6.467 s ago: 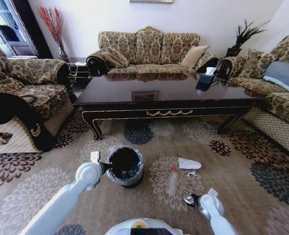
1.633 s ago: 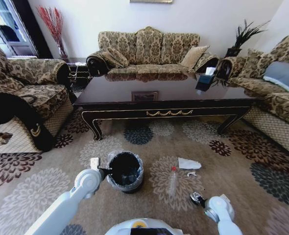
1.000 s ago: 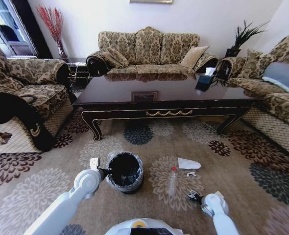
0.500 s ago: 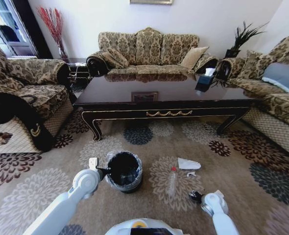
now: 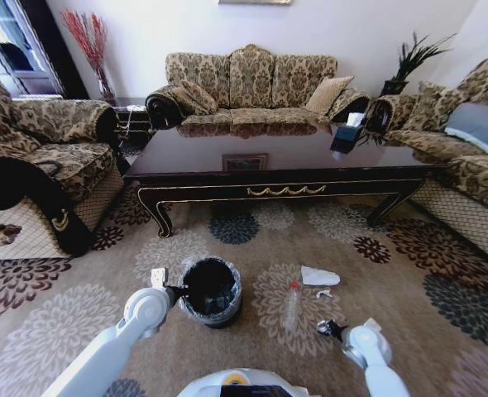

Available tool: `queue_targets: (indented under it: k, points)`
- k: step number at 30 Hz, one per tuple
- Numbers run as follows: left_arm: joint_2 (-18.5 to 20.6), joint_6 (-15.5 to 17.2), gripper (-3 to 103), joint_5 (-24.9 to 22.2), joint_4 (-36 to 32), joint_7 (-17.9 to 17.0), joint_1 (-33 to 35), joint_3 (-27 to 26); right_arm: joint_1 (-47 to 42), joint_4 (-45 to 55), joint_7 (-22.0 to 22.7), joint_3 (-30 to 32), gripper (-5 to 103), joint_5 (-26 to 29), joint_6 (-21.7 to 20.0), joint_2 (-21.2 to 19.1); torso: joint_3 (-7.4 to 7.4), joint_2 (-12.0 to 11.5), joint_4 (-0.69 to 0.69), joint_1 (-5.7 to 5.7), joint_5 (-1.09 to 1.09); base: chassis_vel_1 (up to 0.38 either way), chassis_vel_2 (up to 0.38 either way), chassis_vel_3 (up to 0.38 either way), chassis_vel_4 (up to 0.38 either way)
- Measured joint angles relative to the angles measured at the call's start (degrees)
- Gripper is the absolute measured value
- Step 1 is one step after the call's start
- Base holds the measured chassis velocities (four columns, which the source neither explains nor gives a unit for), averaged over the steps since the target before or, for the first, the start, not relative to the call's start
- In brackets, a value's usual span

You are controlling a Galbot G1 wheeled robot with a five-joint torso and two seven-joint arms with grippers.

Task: Move to the front of the table and pick up the trash from the floor, then place it into the trash bin.

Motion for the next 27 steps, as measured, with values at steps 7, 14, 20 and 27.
queue_targets:
  k: [7,14,20,27]
  points:
    - [-0.9,0.0,0,-2.6,2.1,-0.5,-7.1,6.3,-7.9,15.8,-2.0,2.4,33,-0.5,-0.2,-1.9,-0.01,0.0,-0.01,0.00,-0.04,0.000,0.000,0.000,0.000]
    - [-5.8,0.0,0,-10.5,6.8,-4.5,-20.7,17.0,-16.5,33.3,-7.7,4.3,33,-4.8,1.4,-3.2,-0.01,0.0,-0.03,0.00,-0.05,0.000,0.000,0.000,0.000]
    - [-10.3,0.0,0,-12.6,10.4,-6.2,-27.3,24.7,-18.0,41.7,-10.5,3.1,33,-11.0,3.5,-4.0,-0.01,0.0,-0.01,0.00,-0.06,0.000,0.000,0.000,0.000]
    - [-16.3,0.0,0,-13.3,14.6,-8.4,-31.5,30.8,-18.3,42.7,-17.5,1.0,33,-20.5,6.0,-5.3,-0.01,0.0,0.00,0.00,-0.02,0.000,0.000,0.000,0.000]
